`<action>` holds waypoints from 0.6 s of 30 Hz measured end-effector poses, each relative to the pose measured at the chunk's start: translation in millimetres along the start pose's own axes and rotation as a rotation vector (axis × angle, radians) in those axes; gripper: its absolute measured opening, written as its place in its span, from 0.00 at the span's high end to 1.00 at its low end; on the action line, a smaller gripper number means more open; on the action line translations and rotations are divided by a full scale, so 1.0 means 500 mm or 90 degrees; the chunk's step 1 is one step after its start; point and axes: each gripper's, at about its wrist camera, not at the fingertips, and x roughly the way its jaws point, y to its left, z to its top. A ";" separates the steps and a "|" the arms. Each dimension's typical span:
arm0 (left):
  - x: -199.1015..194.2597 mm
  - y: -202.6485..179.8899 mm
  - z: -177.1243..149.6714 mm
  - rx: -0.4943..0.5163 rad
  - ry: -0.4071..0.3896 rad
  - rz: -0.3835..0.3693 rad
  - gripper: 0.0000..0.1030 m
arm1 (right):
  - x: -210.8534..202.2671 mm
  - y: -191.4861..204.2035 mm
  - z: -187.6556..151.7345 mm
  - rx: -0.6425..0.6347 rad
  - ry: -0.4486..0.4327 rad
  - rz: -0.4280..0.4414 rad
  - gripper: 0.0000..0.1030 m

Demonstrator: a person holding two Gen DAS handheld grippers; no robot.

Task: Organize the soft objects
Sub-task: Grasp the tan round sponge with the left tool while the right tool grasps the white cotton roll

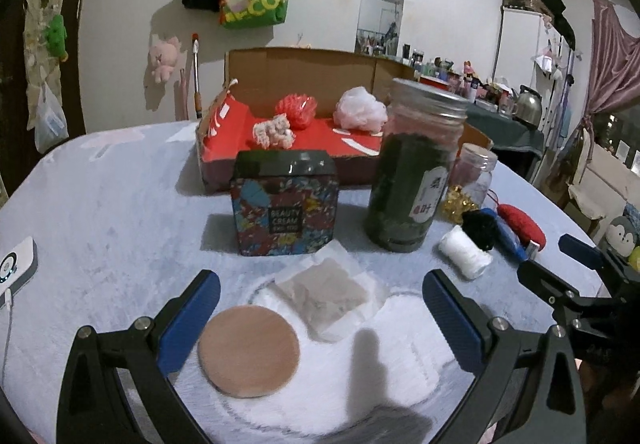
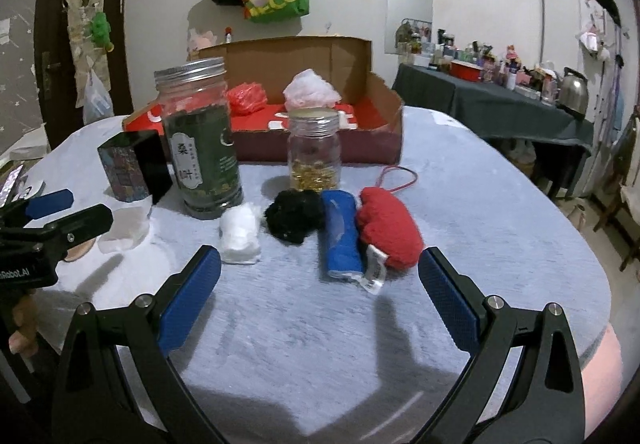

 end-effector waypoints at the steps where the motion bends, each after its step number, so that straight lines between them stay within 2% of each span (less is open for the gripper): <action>1: 0.000 0.005 0.000 -0.002 0.003 -0.002 0.00 | 0.005 0.004 0.003 -0.001 0.004 0.011 0.02; 15: -0.009 0.084 -0.005 0.007 0.060 0.006 0.00 | 0.069 0.077 0.033 -0.042 0.039 0.062 0.03; 17: -0.008 0.090 -0.009 0.010 0.069 0.000 0.02 | 0.077 0.084 0.033 -0.045 0.045 0.069 0.05; 18: -0.007 0.092 -0.012 0.017 0.075 -0.006 0.03 | 0.081 0.086 0.033 -0.046 0.049 0.070 0.11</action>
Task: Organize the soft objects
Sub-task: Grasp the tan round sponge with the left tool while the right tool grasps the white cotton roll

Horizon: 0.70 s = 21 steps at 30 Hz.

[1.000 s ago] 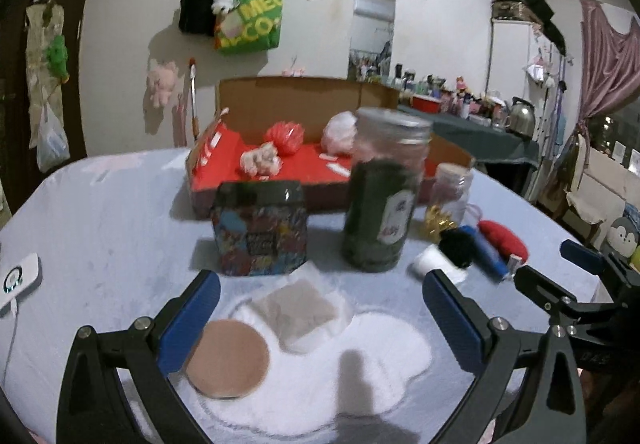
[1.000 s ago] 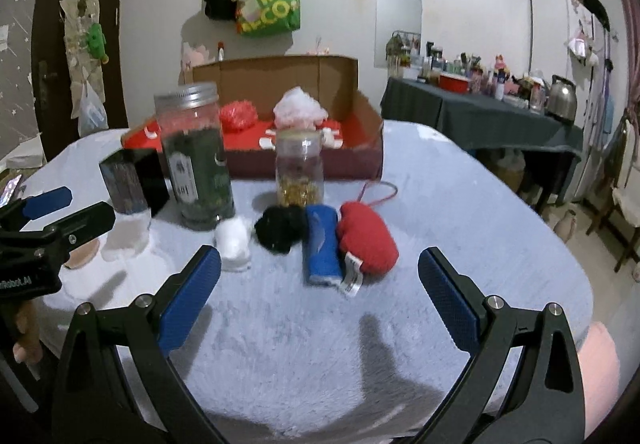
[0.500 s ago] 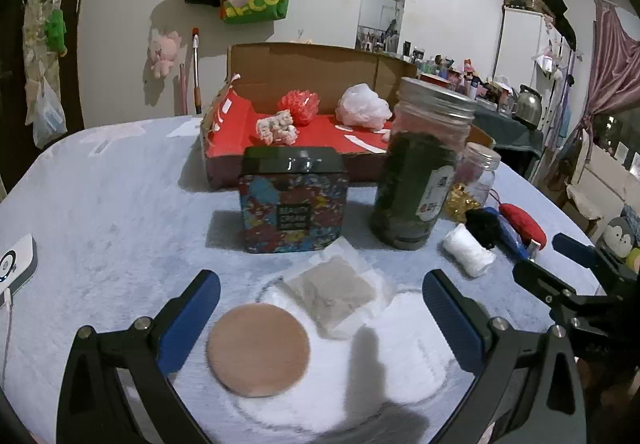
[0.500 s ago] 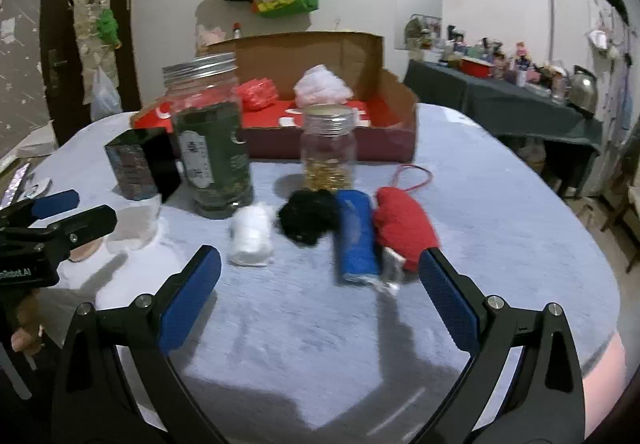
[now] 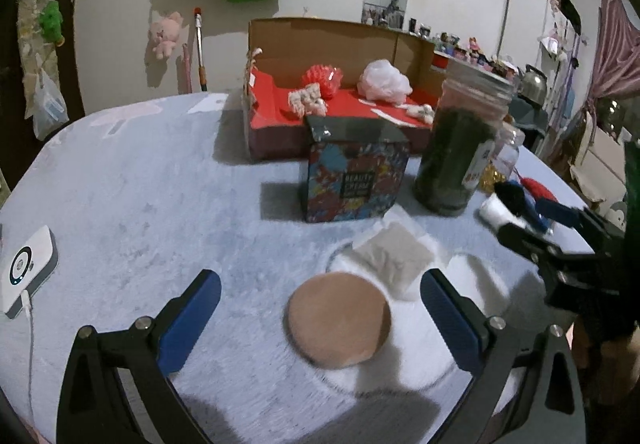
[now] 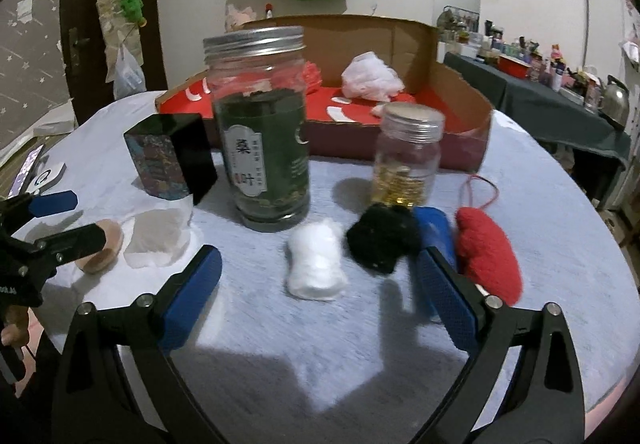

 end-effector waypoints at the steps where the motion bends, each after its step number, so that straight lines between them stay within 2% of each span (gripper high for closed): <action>1: 0.002 0.001 -0.001 0.004 0.005 -0.004 0.06 | 0.007 0.003 0.000 -0.002 0.009 0.004 0.19; 3: 0.009 0.004 -0.007 0.011 0.021 -0.009 0.12 | 0.018 0.006 -0.002 -0.003 0.022 0.010 0.26; 5: 0.018 0.006 -0.014 0.021 0.032 -0.015 0.29 | 0.022 0.010 -0.002 -0.008 0.022 0.008 0.31; 6: 0.022 0.004 -0.018 0.030 0.032 -0.015 0.33 | 0.022 0.010 -0.002 -0.010 0.023 0.009 0.38; 7: 0.021 0.003 -0.018 0.035 0.026 -0.013 0.42 | 0.024 0.010 -0.001 -0.011 0.027 0.015 0.51; 8: 0.018 0.001 -0.017 0.041 0.019 -0.022 0.52 | 0.030 0.010 0.000 -0.011 0.038 0.027 0.60; 9: 0.017 0.000 -0.015 0.041 0.020 -0.029 0.59 | 0.035 0.008 -0.001 -0.009 0.049 0.036 0.73; 11: 0.013 -0.002 -0.009 0.037 0.016 -0.036 0.77 | 0.031 0.004 -0.002 -0.007 0.044 0.039 0.80; 12: 0.009 -0.004 -0.002 0.039 0.012 -0.041 0.77 | 0.025 0.002 -0.001 -0.007 0.039 0.040 0.83; 16: -0.004 -0.015 0.020 0.045 0.001 -0.067 0.78 | -0.003 -0.008 0.011 -0.006 0.022 0.053 0.84; 21: -0.006 -0.058 0.056 0.070 -0.007 -0.122 0.79 | -0.021 -0.018 0.029 0.005 0.019 0.086 0.85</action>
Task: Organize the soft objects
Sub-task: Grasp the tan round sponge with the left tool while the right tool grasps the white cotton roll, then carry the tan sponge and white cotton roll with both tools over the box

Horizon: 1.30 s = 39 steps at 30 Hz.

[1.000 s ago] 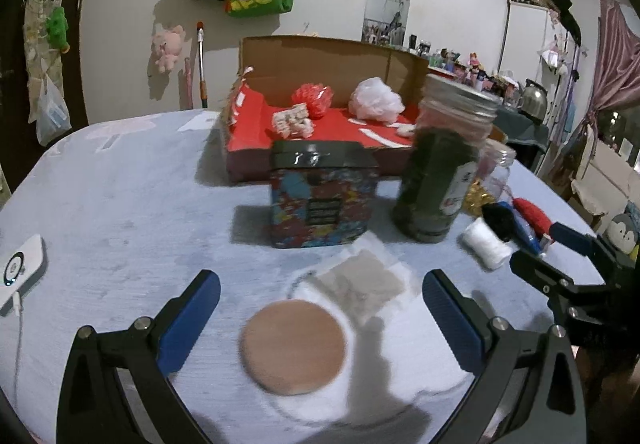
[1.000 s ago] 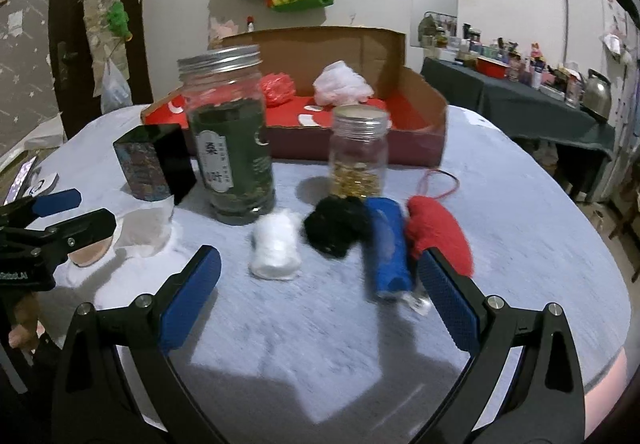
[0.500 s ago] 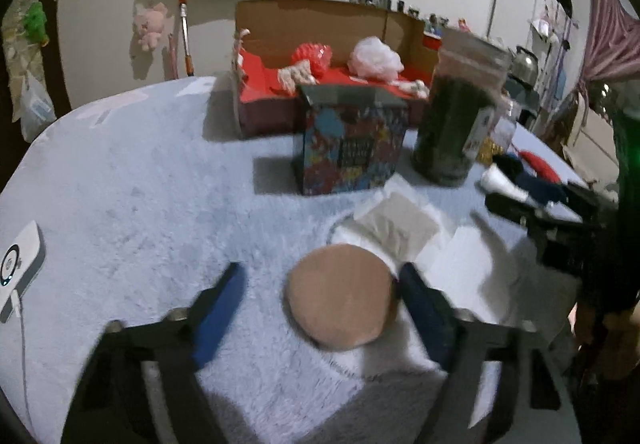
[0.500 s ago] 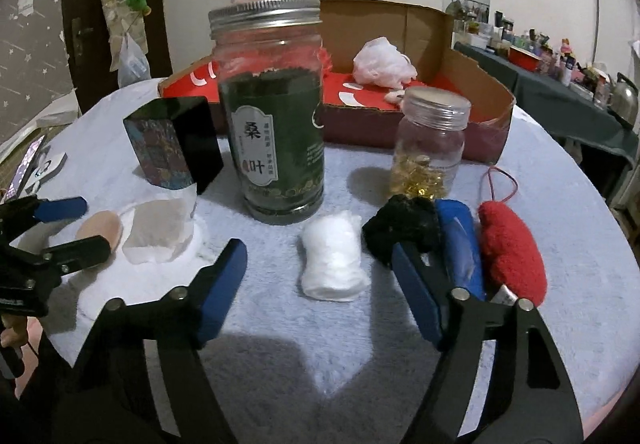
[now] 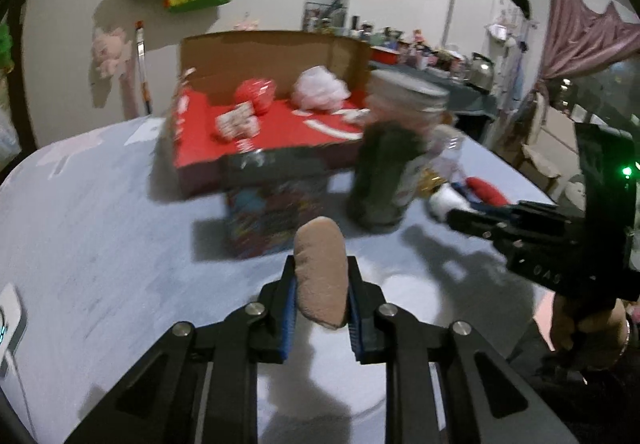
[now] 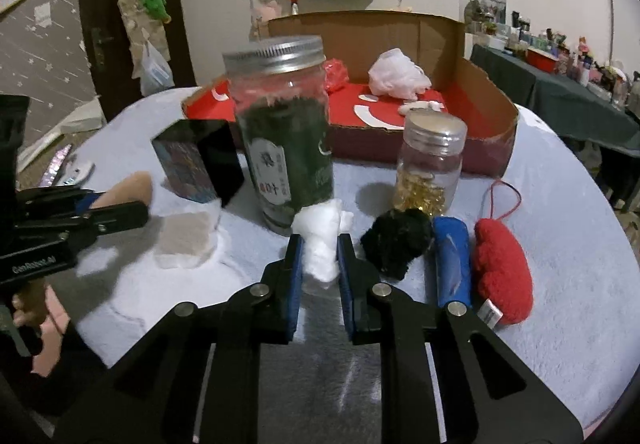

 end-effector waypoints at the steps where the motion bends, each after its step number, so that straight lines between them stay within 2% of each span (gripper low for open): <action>1: 0.005 -0.006 0.005 0.004 0.001 -0.007 0.79 | -0.001 -0.001 0.004 0.000 0.002 0.005 0.85; 3: 0.019 -0.021 0.018 0.010 0.006 -0.031 0.79 | 0.001 -0.001 0.008 -0.001 0.004 0.009 0.85; 9: 0.054 -0.046 0.037 0.015 0.025 -0.060 0.79 | 0.009 -0.005 0.010 0.004 0.019 0.028 0.85; 20: 0.077 -0.039 0.047 -0.001 0.040 -0.063 0.79 | 0.005 -0.024 0.016 0.001 0.014 0.036 0.85; 27: 0.054 -0.036 0.051 -0.006 0.027 -0.070 0.79 | -0.015 -0.032 0.029 0.001 -0.005 0.030 0.85; 39: 0.007 -0.003 0.084 -0.009 -0.007 -0.037 0.79 | -0.052 -0.081 0.062 0.015 -0.041 -0.014 0.85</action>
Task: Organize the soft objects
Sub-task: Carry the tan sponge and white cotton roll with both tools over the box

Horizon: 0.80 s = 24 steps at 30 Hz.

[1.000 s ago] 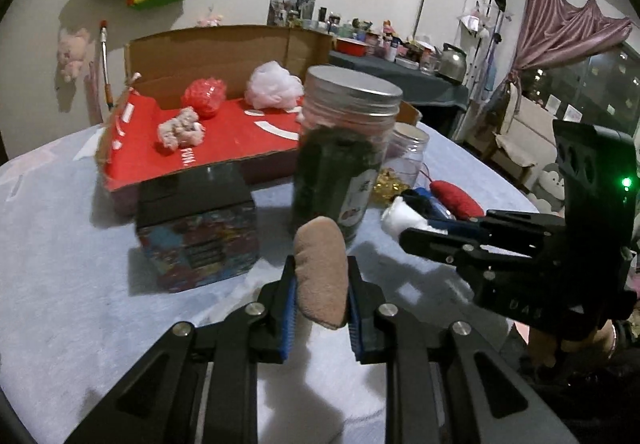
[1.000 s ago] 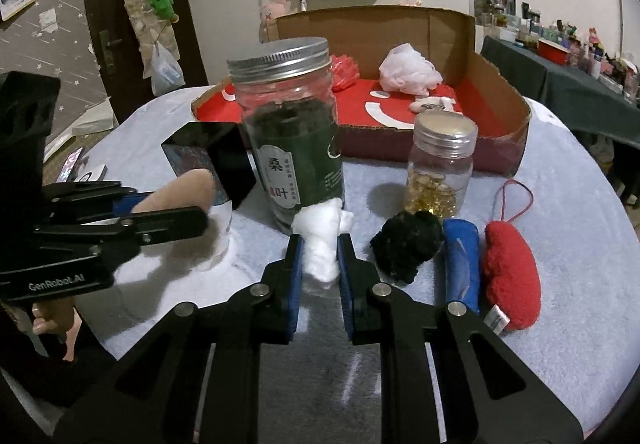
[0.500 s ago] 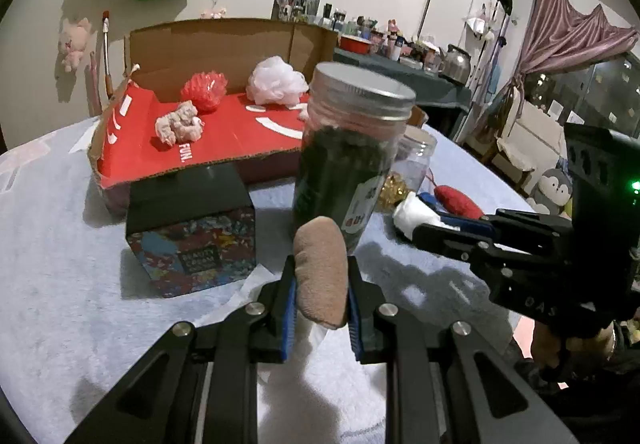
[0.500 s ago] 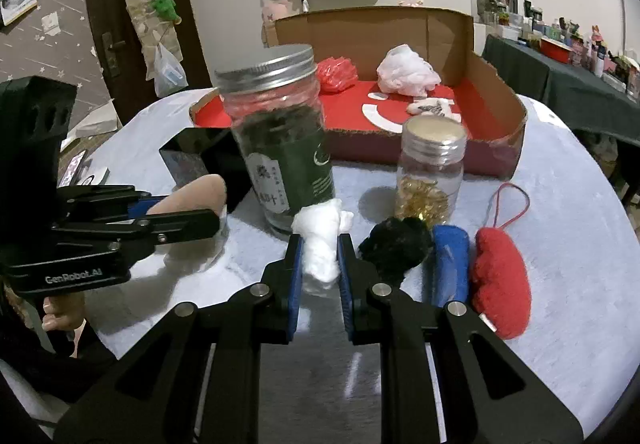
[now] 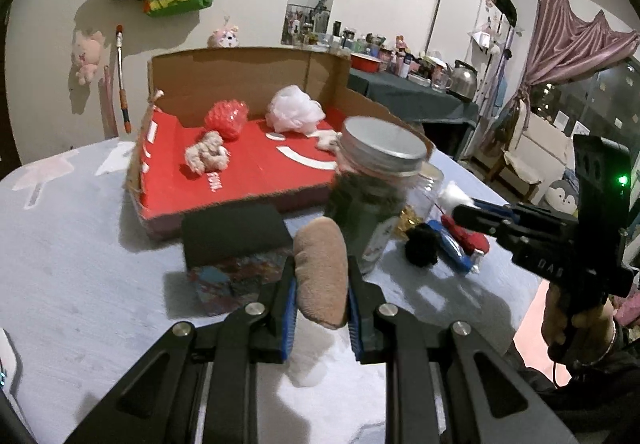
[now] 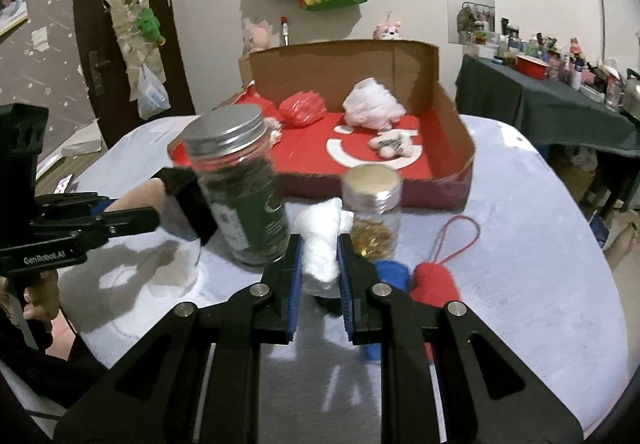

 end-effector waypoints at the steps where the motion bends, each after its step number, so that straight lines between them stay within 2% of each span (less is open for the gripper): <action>1: -0.003 0.004 0.005 -0.001 -0.002 0.002 0.79 | -0.003 -0.004 0.006 0.000 -0.005 -0.002 0.85; 8: -0.018 0.030 0.051 -0.001 -0.020 0.012 0.79 | -0.014 -0.016 0.055 -0.027 -0.034 -0.014 0.85; 15: 0.023 0.069 0.123 -0.004 0.016 0.010 0.79 | 0.024 -0.033 0.120 -0.057 -0.018 0.000 0.85; 22: 0.098 0.099 0.181 0.012 0.084 0.010 0.78 | 0.132 -0.059 0.190 -0.098 0.072 -0.007 0.85; 24: 0.129 0.110 0.189 0.013 0.109 0.014 0.78 | 0.177 -0.069 0.205 -0.108 0.113 -0.015 0.84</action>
